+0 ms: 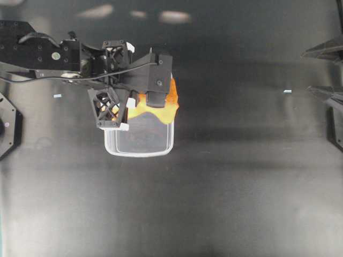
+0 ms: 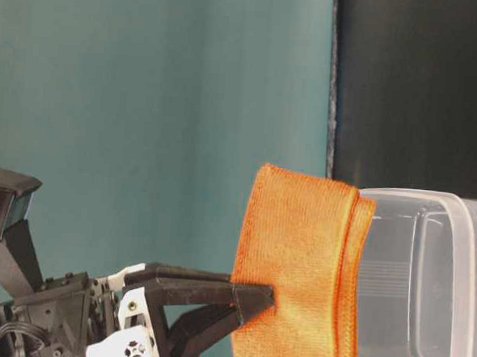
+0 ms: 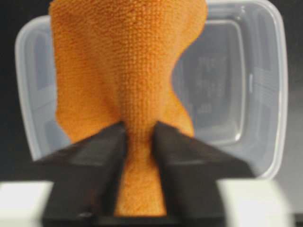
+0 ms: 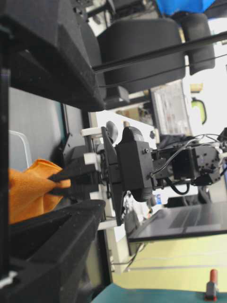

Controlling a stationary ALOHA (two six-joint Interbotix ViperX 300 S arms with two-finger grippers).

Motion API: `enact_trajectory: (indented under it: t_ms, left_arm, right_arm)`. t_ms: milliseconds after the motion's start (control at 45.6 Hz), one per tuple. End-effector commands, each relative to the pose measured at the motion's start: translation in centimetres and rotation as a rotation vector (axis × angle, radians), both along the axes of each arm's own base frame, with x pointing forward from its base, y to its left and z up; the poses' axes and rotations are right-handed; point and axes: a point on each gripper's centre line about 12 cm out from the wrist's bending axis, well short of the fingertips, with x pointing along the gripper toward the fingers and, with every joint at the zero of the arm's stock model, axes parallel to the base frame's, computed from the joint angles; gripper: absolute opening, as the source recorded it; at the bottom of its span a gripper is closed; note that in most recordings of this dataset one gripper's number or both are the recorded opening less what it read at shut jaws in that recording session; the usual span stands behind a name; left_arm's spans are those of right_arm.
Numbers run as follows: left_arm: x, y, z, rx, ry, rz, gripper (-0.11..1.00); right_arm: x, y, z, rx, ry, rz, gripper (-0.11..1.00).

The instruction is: Place the orange towel into the container with the left arm.

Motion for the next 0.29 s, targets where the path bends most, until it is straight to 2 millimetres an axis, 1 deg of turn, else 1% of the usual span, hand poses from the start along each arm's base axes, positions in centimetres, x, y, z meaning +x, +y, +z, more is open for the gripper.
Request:
enact_trajectory:
  t_ms: [0, 22, 66, 88, 154, 197, 263]
  left_arm:
    - [0.01, 0.08, 1.06, 0.006, -0.044, 0.0, 0.3]
    - [-0.03, 0.08, 0.9, 0.007, -0.039, -0.004, 0.39]
    - [-0.18, 0.07, 0.77, 0.006, -0.032, -0.001, 0.52]
    - [-0.21, 0.07, 0.76, 0.005, -0.029, -0.001, 0.6]
    - [-0.47, 0.06, 0.75, 0.003, -0.017, 0.002, 0.78]
    - [-0.55, 0.05, 0.99, 0.002, -0.017, 0.005, 0.86]
    - [-0.63, -0.01, 1.57, 0.002, -0.029, 0.007, 0.91]
  right_arm:
    - [0.09, -0.04, 0.29, 0.004, -0.008, -0.002, 0.73]
    - [0.09, -0.01, 0.29, 0.004, -0.008, 0.0, 0.73]
    - [0.06, -0.01, 0.31, 0.004, -0.009, 0.0, 0.73]
    - [0.04, -0.01, 0.41, 0.004, -0.012, 0.0, 0.73]
    - [-0.02, -0.01, 0.46, 0.003, -0.015, 0.0, 0.73]
    - [-0.08, -0.04, 0.52, 0.003, -0.018, -0.002, 0.73]
    - [-0.1, -0.04, 0.55, 0.003, -0.02, -0.002, 0.73]
